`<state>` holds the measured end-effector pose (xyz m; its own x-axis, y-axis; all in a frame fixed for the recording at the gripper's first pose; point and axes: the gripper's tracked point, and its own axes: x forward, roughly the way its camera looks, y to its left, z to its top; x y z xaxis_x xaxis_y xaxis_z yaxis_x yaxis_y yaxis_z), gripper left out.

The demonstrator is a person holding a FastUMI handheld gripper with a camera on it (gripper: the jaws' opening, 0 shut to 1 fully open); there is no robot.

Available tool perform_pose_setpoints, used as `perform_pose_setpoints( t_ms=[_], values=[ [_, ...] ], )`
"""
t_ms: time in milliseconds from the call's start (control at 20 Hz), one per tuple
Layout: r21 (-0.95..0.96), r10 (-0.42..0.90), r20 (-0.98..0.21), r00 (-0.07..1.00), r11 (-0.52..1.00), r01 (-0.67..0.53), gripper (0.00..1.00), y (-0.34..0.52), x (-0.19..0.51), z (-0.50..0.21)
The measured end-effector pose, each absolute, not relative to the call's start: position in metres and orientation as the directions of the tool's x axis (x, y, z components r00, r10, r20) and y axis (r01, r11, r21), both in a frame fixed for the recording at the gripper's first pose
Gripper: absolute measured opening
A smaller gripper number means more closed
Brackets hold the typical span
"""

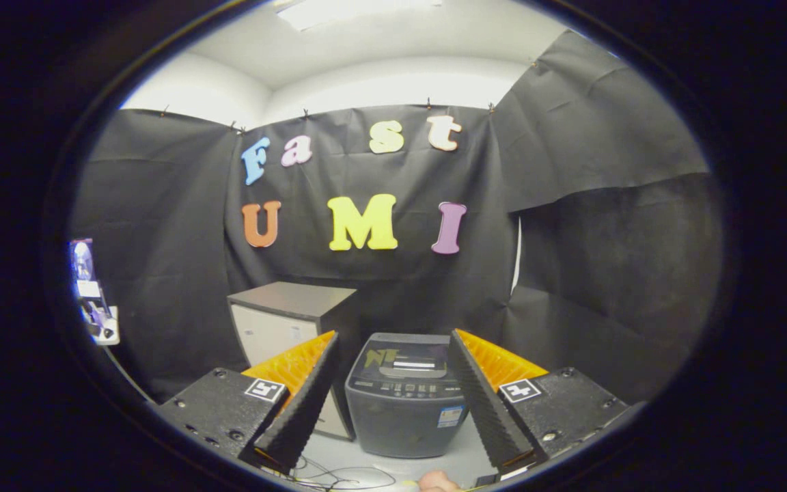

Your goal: Put the clothes into the washing machine and then close the washing machine lid.

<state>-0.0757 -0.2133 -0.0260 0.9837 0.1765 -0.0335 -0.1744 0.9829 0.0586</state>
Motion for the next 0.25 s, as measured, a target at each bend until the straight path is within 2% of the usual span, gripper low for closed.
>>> perform_pose_setpoints(
  t_ms=[50,250],
  values=[
    [0.057,0.154,-0.003,0.988,0.986,-0.154,0.99,-0.218,-0.084,-0.026],
    [0.103,0.165,-0.028,0.986,0.982,-0.161,0.99,-0.204,-0.115,-0.044]
  ],
)
